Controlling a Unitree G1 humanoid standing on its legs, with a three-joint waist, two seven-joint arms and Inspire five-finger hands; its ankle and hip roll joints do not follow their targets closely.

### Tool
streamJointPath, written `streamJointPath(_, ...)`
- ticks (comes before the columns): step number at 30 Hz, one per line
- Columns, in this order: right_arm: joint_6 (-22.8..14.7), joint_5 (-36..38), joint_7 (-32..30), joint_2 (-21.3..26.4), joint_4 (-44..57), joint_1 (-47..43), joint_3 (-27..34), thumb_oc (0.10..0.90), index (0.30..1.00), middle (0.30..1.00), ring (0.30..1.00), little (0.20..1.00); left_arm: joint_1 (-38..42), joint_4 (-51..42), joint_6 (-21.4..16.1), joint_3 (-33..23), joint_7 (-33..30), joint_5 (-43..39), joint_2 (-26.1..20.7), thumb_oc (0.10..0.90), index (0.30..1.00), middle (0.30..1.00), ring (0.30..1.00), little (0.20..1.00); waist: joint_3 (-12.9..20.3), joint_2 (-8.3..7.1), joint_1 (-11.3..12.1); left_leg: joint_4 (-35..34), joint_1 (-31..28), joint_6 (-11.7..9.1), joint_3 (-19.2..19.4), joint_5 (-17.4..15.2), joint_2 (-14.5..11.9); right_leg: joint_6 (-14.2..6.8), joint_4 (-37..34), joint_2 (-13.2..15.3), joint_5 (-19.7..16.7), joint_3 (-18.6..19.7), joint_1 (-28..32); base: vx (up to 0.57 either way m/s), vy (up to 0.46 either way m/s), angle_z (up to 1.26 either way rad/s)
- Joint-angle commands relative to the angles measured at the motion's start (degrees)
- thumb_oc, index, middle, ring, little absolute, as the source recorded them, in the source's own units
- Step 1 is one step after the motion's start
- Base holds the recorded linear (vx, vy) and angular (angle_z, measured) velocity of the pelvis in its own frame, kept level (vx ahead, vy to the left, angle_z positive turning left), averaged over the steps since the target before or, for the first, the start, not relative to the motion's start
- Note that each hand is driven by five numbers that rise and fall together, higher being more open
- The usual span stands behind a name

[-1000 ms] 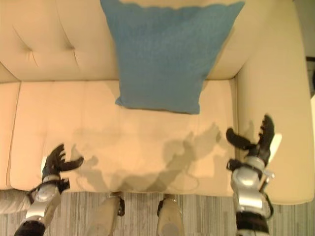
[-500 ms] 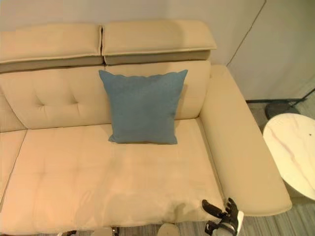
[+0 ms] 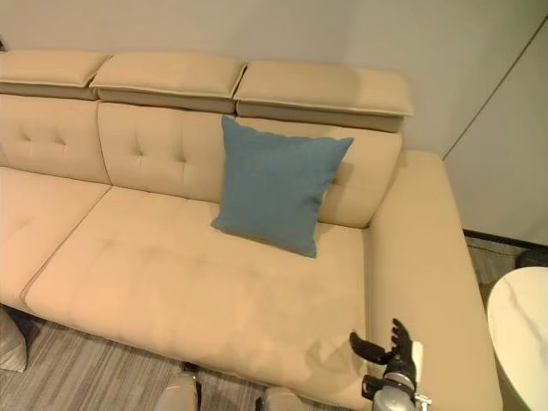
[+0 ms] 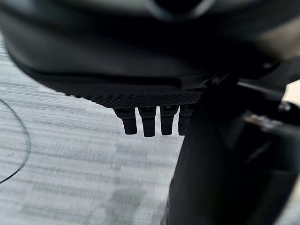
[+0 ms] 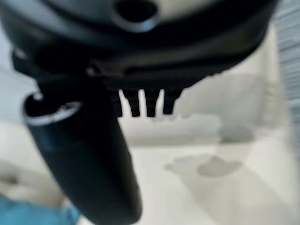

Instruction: Pick up all the scattered cushions and arrange them neatly on the sofa.

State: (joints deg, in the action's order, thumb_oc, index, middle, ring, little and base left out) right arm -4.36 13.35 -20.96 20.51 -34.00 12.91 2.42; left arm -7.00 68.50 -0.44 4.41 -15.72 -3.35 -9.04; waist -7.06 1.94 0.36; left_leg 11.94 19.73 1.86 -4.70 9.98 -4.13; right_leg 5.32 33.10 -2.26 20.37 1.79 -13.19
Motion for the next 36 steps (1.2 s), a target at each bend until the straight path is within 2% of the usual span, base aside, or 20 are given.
streamJointPath(1,-3.2,-0.8,1.4,-1.4,1.9,-7.8,2.1,0.800,0.900,0.900,0.900,0.900,2.8,2.7,-0.5,-1.8,-1.1,1.6,-2.0,0.800,0.900,0.900,0.900,0.900,-2.4,-4.27,-0.2,7.0,-10.1,-3.0,7.7,-16.2,-0.9,-7.3,-24.6,4.7,-11.1,-6.0,10.4,-0.15,-0.059,0.34)
streamJointPath(5,-3.0,0.0,1.7,-2.8,1.2,-8.2,1.6,0.800,0.900,0.900,0.900,0.900,2.6,5.5,0.8,-3.0,-1.8,3.8,-1.7,0.800,0.900,0.900,0.900,0.900,-1.1,-3.32,-1.4,5.2,-18.5,-3.2,15.9,-19.2,-2.4,-8.2,-26.6,6.5,-12.6,-14.5,9.9,-0.23,-0.009,1.07)
streamJointPath(6,-3.1,-0.4,1.9,-2.8,1.5,-8.0,1.4,0.800,0.900,0.900,0.900,0.900,3.1,6.0,0.9,-2.9,-2.0,5.0,-1.5,0.800,0.900,0.900,0.900,0.900,-0.6,-2.41,-2.6,3.8,-22.9,-4.2,21.1,-20.8,-5.0,-9.2,-27.6,7.5,-12.8,-19.6,9.9,-0.27,0.090,1.64)
streamJointPath(7,-3.3,-0.6,1.8,-2.6,1.8,-7.7,1.6,0.800,0.900,0.900,0.900,0.900,3.3,5.8,0.8,-2.2,-2.2,5.8,-1.2,0.800,0.900,0.900,0.900,0.900,-0.5,-1.98,-3.5,3.2,-25.2,-4.8,24.2,-20.7,-6.2,-9.6,-28.1,7.9,-13.6,-22.5,9.8,-0.21,0.082,1.76)
streamJointPath(8,-3.3,-0.6,1.8,-2.6,1.8,-7.7,1.6,0.800,0.900,0.900,0.900,0.900,3.3,5.8,0.8,-2.3,-2.2,5.8,-1.2,0.800,0.900,0.900,0.900,0.900,-0.5,-1.97,-3.5,3.2,-25.2,-4.8,24.2,-20.7,-6.3,-9.6,-28.1,7.9,-13.6,-22.5,9.9,-0.19,0.048,1.72)
streamJointPath(9,-3.2,-0.7,2.0,-2.6,1.7,-7.5,1.5,0.800,0.900,0.900,0.900,0.900,3.6,5.5,0.9,-1.9,-2.2,6.1,-1.4,0.800,0.900,0.900,0.900,0.900,-0.5,-1.92,-4.4,3.3,-26.3,-5.4,26.7,-20.2,-7.6,-9.5,-27.9,8.6,-14.4,-25.0,9.0,-0.20,0.067,1.27)
streamJointPath(11,-3.3,-0.6,2.0,-2.9,1.7,-6.9,2.0,0.800,0.900,0.900,0.900,0.900,4.5,5.1,0.8,-1.1,-1.7,6.9,-1.4,0.800,0.900,0.900,0.900,0.900,-0.1,-1.44,-5.9,2.4,-27.7,-6.6,29.4,-19.4,-8.2,-9.7,-28.9,9.7,-15.5,-29.6,8.3,-0.26,0.119,1.46)
streamJointPath(13,-3.4,0.1,1.9,-4.0,1.5,-5.8,2.9,0.800,0.900,0.900,0.900,0.900,5.7,4.1,1.0,0.2,-1.5,8.3,-1.8,0.800,0.900,0.900,0.900,0.900,-0.2,-1.48,-7.6,-4.1,-27.6,-7.2,33.1,-20.3,-7.3,-10.6,-28.5,12.6,-17.8,-35.0,7.5,-0.28,0.281,1.91)
streamJointPath(15,-3.4,-0.2,2.0,-4.1,1.5,-5.7,2.5,0.800,0.900,0.900,0.900,0.900,5.7,3.8,0.9,0.6,-1.5,8.7,-1.8,0.800,0.900,0.900,0.900,0.900,-0.2,-1.74,-7.8,-5.0,-27.5,-6.7,32.4,-20.6,-6.3,-11.0,-28.1,13.4,-18.7,-35.7,7.5,-0.14,0.232,1.85)
streamJointPath(18,-3.1,-1.5,2.8,-5.5,1.5,-7.1,-0.4,0.800,0.900,0.900,0.900,0.900,6.2,3.0,0.2,1.1,-2.3,9.1,-2.8,0.800,0.900,0.900,0.900,0.900,-1.8,-2.78,-6.4,-8.7,-27.3,-4.7,29.3,-21.6,-2.6,-13.1,-26.5,15.9,-21.8,-34.9,5.9,-0.23,0.323,0.65)
streamJointPath(21,-2.6,-2.1,3.2,-6.2,1.6,-7.9,-1.9,0.800,0.900,0.900,0.900,0.900,6.2,2.7,-0.1,0.7,-2.4,8.2,-3.1,0.800,0.900,0.900,0.900,0.900,-2.5,-3.59,-5.6,-9.9,-26.4,-3.4,27.5,-21.6,-0.6,-14.1,-26.4,16.7,-23.2,-34.1,5.6,-0.17,0.267,0.04)
streamJointPath(22,-2.4,-3.0,3.9,-6.6,1.1,-8.3,-3.2,0.800,0.900,0.900,0.900,0.900,6.1,3.1,-0.3,0.2,-2.1,7.7,-3.2,0.800,0.900,0.900,0.900,0.900,-2.8,-4.27,-4.3,-11.4,-25.9,-2.7,26.0,-21.2,1.2,-15.1,-27.3,17.1,-24.0,-33.6,6.1,-0.13,0.279,0.16)
streamJointPath(26,-1.8,-3.1,4.4,-7.8,0.6,-9.0,-4.0,0.800,0.900,0.900,0.900,0.900,6.8,4.1,0.3,-0.4,-2.1,7.5,-3.3,0.800,0.900,0.900,0.900,0.900,-3.9,-4.60,-3.9,-12.2,-24.9,-1.8,23.3,-20.6,2.7,-15.9,-25.6,18.2,-23.7,-31.2,5.7,-0.11,0.200,0.26)
streamJointPath(27,-1.8,-2.7,4.5,-8.1,0.8,-8.9,-4.1,0.800,0.900,0.900,0.900,0.900,7.3,4.3,0.4,-0.4,-2.2,7.6,-3.5,0.800,0.900,0.900,0.900,0.900,-4.3,-4.54,-4.4,-12.4,-24.5,-1.6,22.0,-20.3,3.0,-16.1,-24.8,17.7,-22.9,-27.4,5.0,-0.07,0.200,0.68)
streamJointPath(28,-1.7,-1.4,4.8,-9.1,1.9,-7.7,-4.0,0.800,0.900,0.900,0.900,0.900,8.8,4.4,0.6,0.7,-2.9,8.6,-3.7,0.800,0.900,0.900,0.900,0.900,-4.6,-4.48,-6.9,-12.4,-22.8,-0.7,17.9,-18.6,4.6,-15.3,-23.8,14.3,-21.2,-13.4,3.1,-0.07,0.199,0.94)
streamJointPath(29,-1.7,-1.4,4.8,-9.1,1.9,-7.7,-4.0,0.800,0.900,0.900,0.900,0.900,8.8,4.4,0.6,0.7,-2.9,8.6,-3.7,0.800,0.900,0.900,0.900,0.900,-4.6,-4.49,-6.9,-12.4,-22.9,-0.7,17.9,-18.7,4.6,-15.3,-23.7,14.4,-21.1,-13.4,3.1,-0.04,0.199,1.22)
streamJointPath(31,-1.9,-0.2,5.1,-9.7,1.9,-6.1,-4.1,0.800,0.900,0.900,0.900,0.900,10.1,4.4,0.6,1.7,-3.1,8.9,-4.0,0.800,0.900,0.900,0.900,0.900,-4.5,-4.37,-8.1,-12.9,-22.0,-0.3,13.6,-17.7,6.0,-14.3,-22.3,10.5,-18.9,-5.0,3.5,0.04,0.131,1.36)
streamJointPath(32,-1.9,0.0,5.2,-9.9,1.7,-5.8,-4.2,0.800,0.900,0.900,0.900,0.900,10.5,4.5,0.6,1.8,-3.2,8.6,-4.0,0.800,0.900,0.900,0.900,0.900,-4.6,-4.23,-8.3,-13.2,-21.9,-0.1,11.8,-17.4,6.4,-13.8,-20.9,9.2,-17.8,-3.4,3.5,0.09,0.124,1.42)
streamJointPath(34,-2.1,-0.3,5.6,-9.7,0.9,-6.5,-5.0,0.800,0.900,0.900,0.900,0.900,10.7,4.9,0.5,2.1,-3.1,8.4,-4.3,0.800,0.900,0.900,0.900,0.900,-4.0,-4.37,-8.0,-13.8,-21.5,-0.2,9.9,-17.2,7.0,-13.1,-22.2,8.0,-17.6,-4.3,4.1,0.19,0.072,1.15)
streamJointPath(36,-2.3,-1.3,5.9,-8.4,-0.2,-8.8,-6.5,0.800,0.900,0.900,0.900,0.900,11.4,5.2,0.5,2.7,-2.7,8.3,-4.6,0.800,0.900,0.900,0.900,0.900,-4.5,-4.48,-8.2,-14.0,-22.0,-0.6,7.5,-17.6,7.8,-12.4,-23.9,3.9,-19.5,-5.2,-0.9,0.32,0.039,0.72)
